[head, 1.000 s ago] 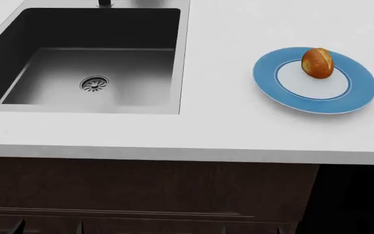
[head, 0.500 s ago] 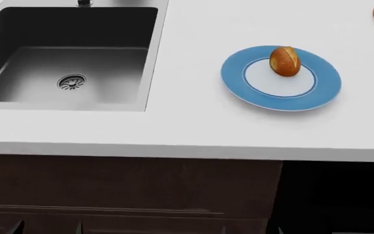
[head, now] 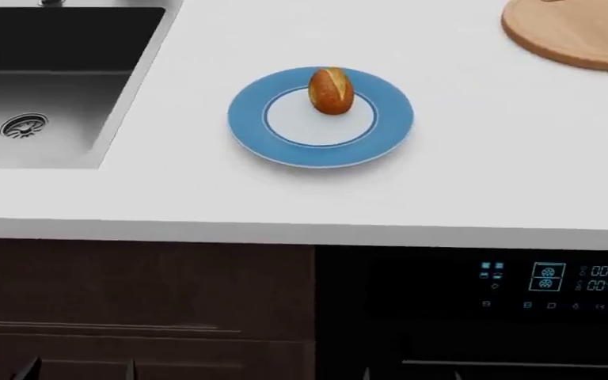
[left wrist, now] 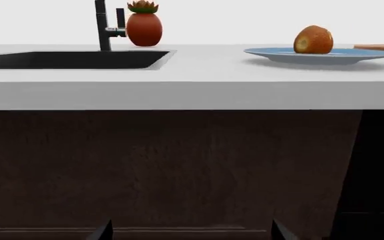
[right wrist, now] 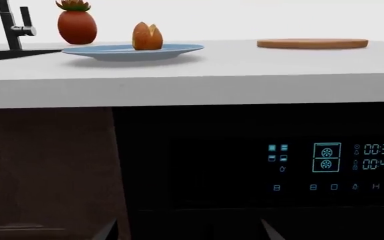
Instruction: Place all breads on the cutting board.
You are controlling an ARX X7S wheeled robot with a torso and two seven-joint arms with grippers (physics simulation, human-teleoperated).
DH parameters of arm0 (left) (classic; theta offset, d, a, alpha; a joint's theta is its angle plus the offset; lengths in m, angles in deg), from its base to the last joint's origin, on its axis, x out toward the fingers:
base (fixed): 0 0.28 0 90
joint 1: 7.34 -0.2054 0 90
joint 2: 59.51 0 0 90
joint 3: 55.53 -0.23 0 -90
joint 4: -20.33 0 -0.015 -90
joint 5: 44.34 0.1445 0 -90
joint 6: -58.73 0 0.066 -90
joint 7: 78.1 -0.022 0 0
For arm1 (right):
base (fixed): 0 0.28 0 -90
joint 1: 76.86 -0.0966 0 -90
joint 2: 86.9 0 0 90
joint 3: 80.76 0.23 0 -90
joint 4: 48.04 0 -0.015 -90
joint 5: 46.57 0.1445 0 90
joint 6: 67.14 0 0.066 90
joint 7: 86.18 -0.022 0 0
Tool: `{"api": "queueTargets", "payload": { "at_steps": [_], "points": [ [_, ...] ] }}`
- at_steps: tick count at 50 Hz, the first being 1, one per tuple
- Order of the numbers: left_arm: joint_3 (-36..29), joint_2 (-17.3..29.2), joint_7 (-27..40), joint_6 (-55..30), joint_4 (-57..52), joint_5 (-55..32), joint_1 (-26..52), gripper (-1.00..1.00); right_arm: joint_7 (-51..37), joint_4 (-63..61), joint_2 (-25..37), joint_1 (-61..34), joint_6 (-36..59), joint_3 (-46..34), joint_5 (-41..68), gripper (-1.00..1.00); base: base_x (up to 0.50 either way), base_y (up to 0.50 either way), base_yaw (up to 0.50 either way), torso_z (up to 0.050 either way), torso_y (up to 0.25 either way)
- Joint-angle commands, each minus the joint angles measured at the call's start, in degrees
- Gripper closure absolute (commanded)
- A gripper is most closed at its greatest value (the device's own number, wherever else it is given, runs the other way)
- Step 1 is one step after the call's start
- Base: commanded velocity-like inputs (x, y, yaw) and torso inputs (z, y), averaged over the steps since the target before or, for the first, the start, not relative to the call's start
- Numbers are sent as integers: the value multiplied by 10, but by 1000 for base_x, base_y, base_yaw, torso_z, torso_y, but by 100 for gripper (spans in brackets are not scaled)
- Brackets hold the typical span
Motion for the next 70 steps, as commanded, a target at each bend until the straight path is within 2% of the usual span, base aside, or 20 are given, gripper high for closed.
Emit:
{"api": "queueTargets", "payload": {
  "at_steps": [1,19,70],
  "points": [
    [3,-4,-6,-1,3,5,4,-100,3,3,-6,-5,9,3,-7,-100,0,-500,0,0,0],
    [-8,7,7,3,2,-7,3,-100,-12,7,2,-12,7,-12,1,-100,126,-500,0,0,0],
    [-35,27,32,8,2,-25,6,-100,-33,7,26,-14,1,-43,19,-100,19,-499,0,0,0]
  ]
}}
